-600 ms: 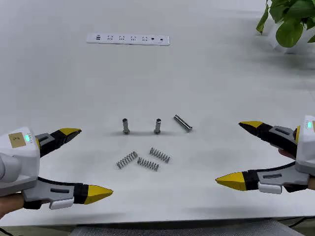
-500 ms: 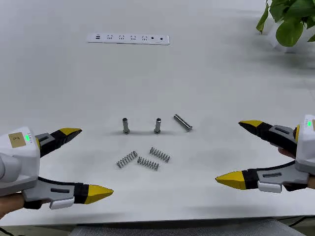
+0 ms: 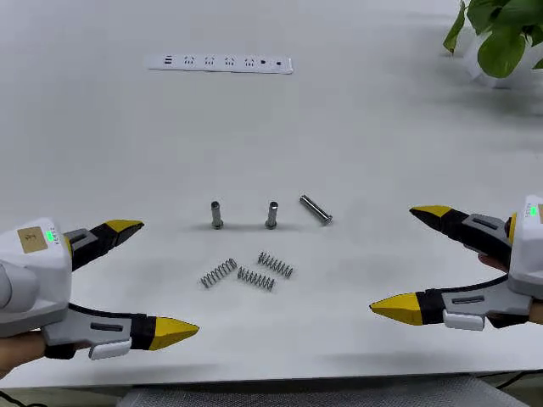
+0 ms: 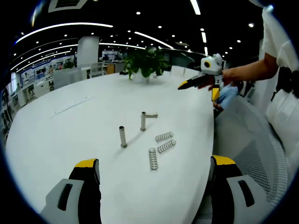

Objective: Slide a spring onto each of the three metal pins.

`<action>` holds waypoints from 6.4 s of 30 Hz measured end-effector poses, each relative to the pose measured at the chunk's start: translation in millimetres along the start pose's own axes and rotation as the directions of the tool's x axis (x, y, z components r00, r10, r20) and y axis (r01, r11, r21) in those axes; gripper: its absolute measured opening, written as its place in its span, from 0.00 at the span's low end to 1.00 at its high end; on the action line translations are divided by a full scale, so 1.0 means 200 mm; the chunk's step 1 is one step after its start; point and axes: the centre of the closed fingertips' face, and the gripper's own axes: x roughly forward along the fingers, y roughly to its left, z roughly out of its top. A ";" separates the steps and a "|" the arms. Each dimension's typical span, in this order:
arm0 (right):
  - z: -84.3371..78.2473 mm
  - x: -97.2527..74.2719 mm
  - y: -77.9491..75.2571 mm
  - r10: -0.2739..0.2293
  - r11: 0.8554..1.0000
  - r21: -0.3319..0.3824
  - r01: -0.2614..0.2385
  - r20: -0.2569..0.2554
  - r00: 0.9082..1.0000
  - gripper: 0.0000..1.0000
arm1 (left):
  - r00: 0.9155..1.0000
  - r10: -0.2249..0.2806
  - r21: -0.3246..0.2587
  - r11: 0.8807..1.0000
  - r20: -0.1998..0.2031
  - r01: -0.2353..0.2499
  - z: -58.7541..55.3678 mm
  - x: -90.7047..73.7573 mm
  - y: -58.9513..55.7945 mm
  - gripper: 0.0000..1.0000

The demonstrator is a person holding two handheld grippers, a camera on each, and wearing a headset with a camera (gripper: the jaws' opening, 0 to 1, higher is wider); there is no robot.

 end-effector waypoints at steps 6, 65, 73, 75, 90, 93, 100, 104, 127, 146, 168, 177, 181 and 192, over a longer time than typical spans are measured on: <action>-0.01 0.00 0.00 0.005 1.000 -0.001 -0.005 -0.007 1.000 0.97 | 1.000 -0.002 -0.003 1.000 0.002 0.002 0.00 0.00 0.00 1.00; 0.24 0.36 -0.30 -0.028 0.999 -0.029 0.024 -0.174 0.984 0.62 | 0.999 -0.010 -0.021 1.000 0.039 0.011 0.05 0.03 0.07 1.00; 0.20 0.45 -0.33 -0.055 0.998 0.010 0.060 -0.286 0.957 0.46 | 0.999 -0.015 -0.027 1.000 0.047 0.016 0.06 0.03 0.06 1.00; 0.19 0.47 -0.34 -0.055 0.998 0.012 0.062 -0.306 0.950 0.43 | 0.999 -0.019 -0.031 0.999 0.048 0.020 0.06 0.03 0.06 1.00; 0.12 0.66 -0.36 -0.037 0.997 0.040 0.061 -0.446 0.894 0.30 | 0.998 -0.019 -0.046 0.999 0.056 0.022 0.05 0.04 0.06 1.00; 0.10 0.68 -0.37 -0.033 0.997 0.041 0.059 -0.468 0.883 0.28 | 0.998 -0.021 -0.047 0.999 0.055 0.023 0.05 0.04 0.06 1.00; 0.02 0.74 -0.39 -0.040 0.997 0.038 0.071 -0.533 0.845 0.25 | 0.998 -0.019 -0.053 0.998 0.057 0.022 0.03 0.04 0.08 1.00; 0.00 0.76 -0.41 -0.036 0.996 0.049 0.075 -0.551 0.834 0.22 | 0.998 -0.019 -0.058 0.998 0.059 0.022 0.03 0.04 0.08 1.00; -0.09 0.82 -0.39 -0.034 0.997 0.031 0.069 -0.631 0.775 0.16 | 0.998 -0.016 -0.077 0.997 0.062 0.021 0.03 0.05 0.08 1.00; -0.09 0.83 -0.42 -0.066 0.996 0.004 0.088 -0.637 0.768 0.09 | 0.998 -0.017 -0.086 0.996 0.066 0.023 0.04 0.05 0.07 1.00; -0.02 0.77 -0.39 -0.054 0.995 0.035 0.090 -0.564 0.824 0.09 | 0.997 -0.023 -0.079 0.996 0.069 0.029 0.05 0.06 0.06 1.00; 0.02 0.73 -0.36 -0.055 0.996 0.036 0.085 -0.515 0.855 0.09 | 0.998 -0.029 -0.076 0.997 0.064 0.034 0.05 0.06 0.06 1.00; 0.03 0.70 -0.35 -0.059 0.996 0.035 0.087 -0.497 0.866 0.09 | 0.998 -0.031 -0.074 0.997 0.063 0.035 0.05 0.06 0.05 1.00; 0.03 0.62 -0.34 -0.066 0.995 0.031 0.090 -0.446 0.892 0.09 | 0.997 -0.039 -0.068 0.997 0.060 0.043 0.06 0.07 0.04 1.00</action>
